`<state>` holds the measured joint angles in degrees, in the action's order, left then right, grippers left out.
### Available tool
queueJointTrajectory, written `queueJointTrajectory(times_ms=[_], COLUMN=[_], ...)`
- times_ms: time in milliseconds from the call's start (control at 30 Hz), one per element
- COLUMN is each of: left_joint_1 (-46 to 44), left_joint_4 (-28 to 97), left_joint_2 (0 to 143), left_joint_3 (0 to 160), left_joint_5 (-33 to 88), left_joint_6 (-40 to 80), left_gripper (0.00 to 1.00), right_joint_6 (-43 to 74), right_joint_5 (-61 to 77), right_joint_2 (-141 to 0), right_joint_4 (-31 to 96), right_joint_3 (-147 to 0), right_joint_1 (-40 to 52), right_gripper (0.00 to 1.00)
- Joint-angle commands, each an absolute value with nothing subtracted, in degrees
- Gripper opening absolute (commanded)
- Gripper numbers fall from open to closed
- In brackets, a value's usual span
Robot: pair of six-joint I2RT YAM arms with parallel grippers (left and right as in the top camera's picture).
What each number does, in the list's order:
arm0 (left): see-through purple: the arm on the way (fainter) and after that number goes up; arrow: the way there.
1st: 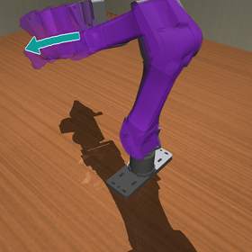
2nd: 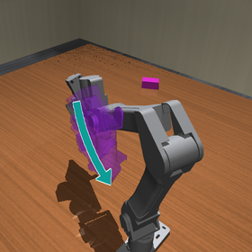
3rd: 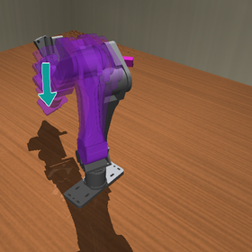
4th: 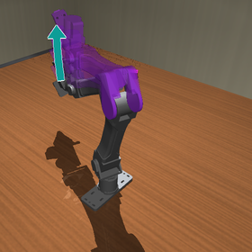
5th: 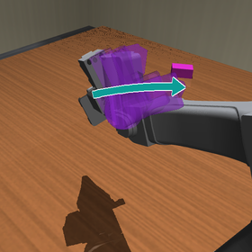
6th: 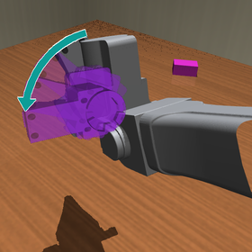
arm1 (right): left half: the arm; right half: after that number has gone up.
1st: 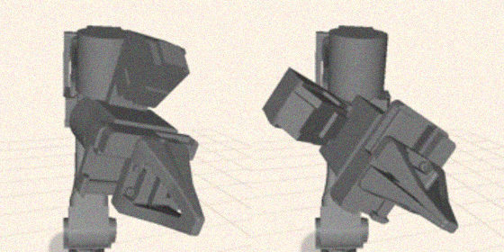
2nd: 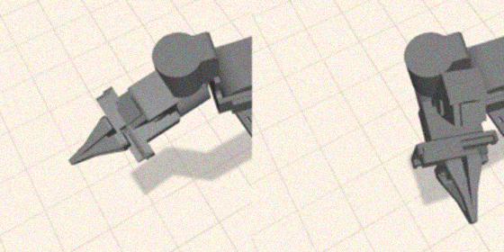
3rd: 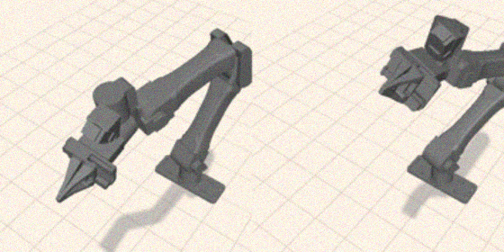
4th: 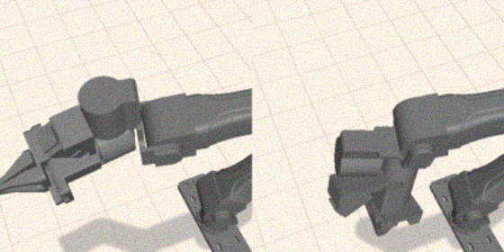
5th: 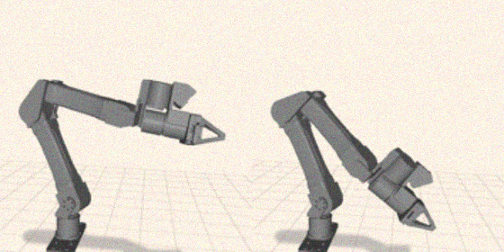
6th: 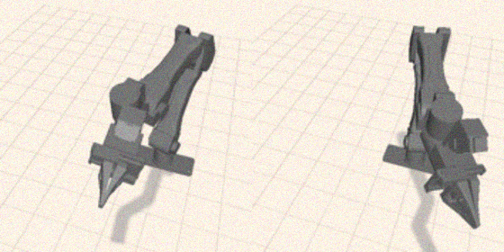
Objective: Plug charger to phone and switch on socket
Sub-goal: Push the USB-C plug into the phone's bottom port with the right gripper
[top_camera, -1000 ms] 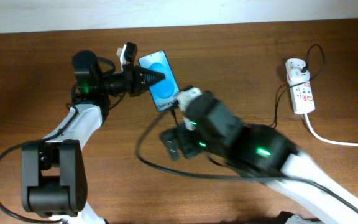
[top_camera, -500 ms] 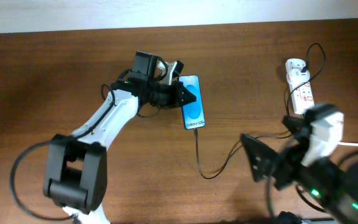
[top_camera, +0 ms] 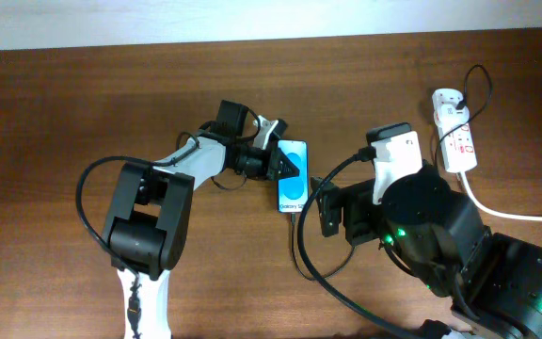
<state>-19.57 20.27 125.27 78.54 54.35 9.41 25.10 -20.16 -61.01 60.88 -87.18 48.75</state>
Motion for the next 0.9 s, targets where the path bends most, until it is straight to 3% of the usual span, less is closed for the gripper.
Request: queueJointTrajectory(times_ms=[0, 67, 233, 367, 533, 733, 867], left_joint_1=[-19.66, -19.66, -19.66, -19.7, -19.7, -19.7, -19.64], left_joint_4=[22.06, 22.83, 23.05, 27.4, 33.45, 33.52, 33.74], left_joint_2=[125.89, 125.89, 125.91, 125.91, 125.93, 125.93, 125.93], left_joint_3=[79.22, 79.22, 79.22, 79.22, 79.22, 79.22, 79.24], left_joint_5=[49.34, 48.56, 47.37, 45.15, 42.17, 54.68, 47.62], left_joint_6=[11.68, 12.14, 12.14, 6.83, 1.02, -8.95, -6.04], left_gripper=[0.21, 0.31, 0.41, 0.56, 0.63, 0.73, 0.73], right_joint_6=[26.44, 26.44, 26.44, 30.92, 32.08, 32.03, 32.03], right_joint_5=[-21.96, -22.79, -23.24, -29.23, -30.48, -30.52, -30.68], right_joint_2=[-61.04, -61.89, -64.49, -65.1, -65.82, -66.17, -66.28], right_joint_4=[60.71, 60.75, 60.73, 60.71, 60.75, 60.75, 60.93], right_joint_3=[-87.11, -87.11, -87.11, -87.11, -87.11, -87.11, -87.11], right_joint_1=[48.69, 48.69, 48.69, 48.69, 48.69, 48.69, 48.69], right_gripper=[0.98, 0.99, 0.98, 0.99, 0.98, 0.99, 0.98])
